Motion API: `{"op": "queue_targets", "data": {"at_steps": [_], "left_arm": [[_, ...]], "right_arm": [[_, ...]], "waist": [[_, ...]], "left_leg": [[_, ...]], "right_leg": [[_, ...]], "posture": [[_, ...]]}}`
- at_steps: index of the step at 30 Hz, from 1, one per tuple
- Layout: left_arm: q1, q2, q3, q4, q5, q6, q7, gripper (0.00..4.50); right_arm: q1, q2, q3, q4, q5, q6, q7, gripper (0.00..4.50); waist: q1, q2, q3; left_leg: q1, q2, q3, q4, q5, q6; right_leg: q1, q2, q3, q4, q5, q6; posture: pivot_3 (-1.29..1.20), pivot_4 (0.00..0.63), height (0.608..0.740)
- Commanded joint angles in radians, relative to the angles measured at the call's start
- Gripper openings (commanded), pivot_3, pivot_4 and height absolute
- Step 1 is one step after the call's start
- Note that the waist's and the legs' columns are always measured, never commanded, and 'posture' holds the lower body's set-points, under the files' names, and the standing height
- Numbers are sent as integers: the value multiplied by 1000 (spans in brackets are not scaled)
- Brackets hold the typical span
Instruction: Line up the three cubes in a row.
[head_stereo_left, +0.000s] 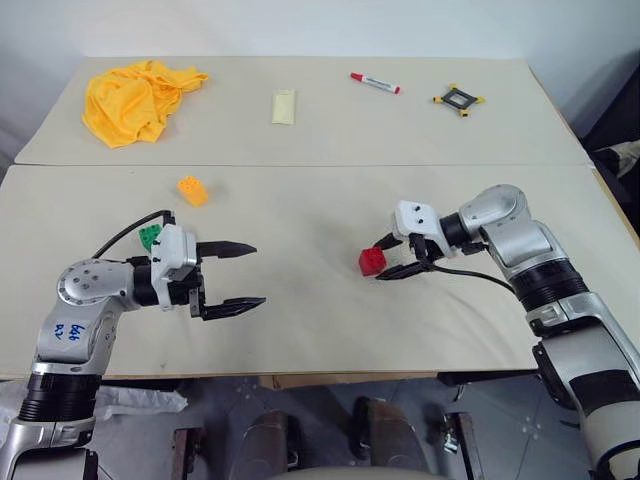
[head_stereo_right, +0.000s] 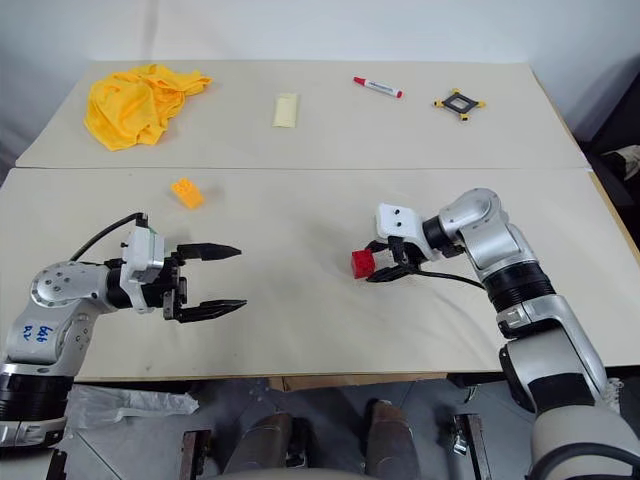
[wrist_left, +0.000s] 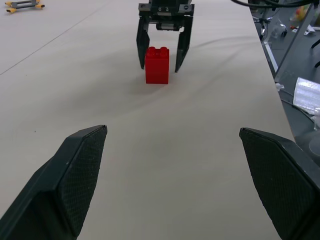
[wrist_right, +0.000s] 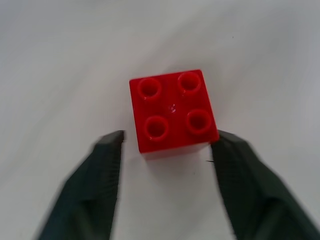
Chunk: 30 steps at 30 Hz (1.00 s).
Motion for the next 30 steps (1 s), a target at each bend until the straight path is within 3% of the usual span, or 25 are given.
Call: {"op": "queue_targets", "data": {"at_steps": [1, 2, 3, 8, 12, 16, 19, 24, 30], "left_arm": [[-23, 15, 64, -59, -68, 24, 12, 4500], [-20, 23, 76, -61, -59, 17, 18, 4500], [-20, 31, 96, -57, -46, 0, 28, 4500], [-10, 54, 277, -41, -26, -72, 151, 4500], [83, 75, 414, -45, -77, 2, 201, 4500], [376, 9, 600, 37, -43, -41, 221, 4500], [474, -35, 689, 62, -94, 5, 281, 4500], [591, -66, 706, 109, -50, -61, 285, 4500], [521, -141, 599, -27, -27, -48, 449, 4500]], "right_arm": [[9, -13, -69, -14, 51, -100, 37, 4110], [21, -8, -100, -30, 84, -121, 41, 4435], [38, -8, -129, -56, 115, -120, 42, 4473], [200, -6, -244, -247, 280, -113, 59, 4473], [319, 27, -299, -417, 403, -36, 10, 4473], [401, 99, -301, -567, 485, 58, -83, 4473], [420, 129, -304, -609, 488, 50, -117, 4473], [441, 132, -305, -647, 483, 55, -154, 4473], [464, 102, -325, -645, 471, 42, -176, 4473]], "waist": [[0, 0, 0], [1, 0, 0], [2, 0, 0], [2, 0, 0], [0, 0, 0], [-16, 0, 0], [-10, -4, 2], [17, -10, 0], [30, -10, 0]], "left_leg": [[0, 0, 0, 0, 0, 0], [0, 0, 0, 0, 0, 0], [0, 0, 0, 0, 0, 0], [0, 0, -2, 0, 0, 0], [1, 0, -2, -1, 0, 0], [5, 1, 2, -4, -1, -1], [5, 3, 1, -4, -2, -3], [4, 0, -2, -1, -2, -2], [3, -3, -4, -2, -3, -1]], "right_leg": [[0, 0, 0, 0, 0, 0], [0, 0, 0, 0, 0, 0], [0, 0, 0, 0, 0, 0], [1, 0, -1, 0, 0, 0], [1, -1, -1, 0, 0, 0], [1, 0, 0, 0, -1, -1], [1, 0, -3, 1, -2, -3], [3, -6, -3, 1, -2, -3], [3, -13, -3, 1, -2, -3]], "posture": [[0, 150, 740], [0, 150, 740], [0, 150, 740], [0, 150, 740], [0, 150, 740], [0, 150, 740], [0, 150, 740], [0, 150, 740], [0, 150, 740]]}}
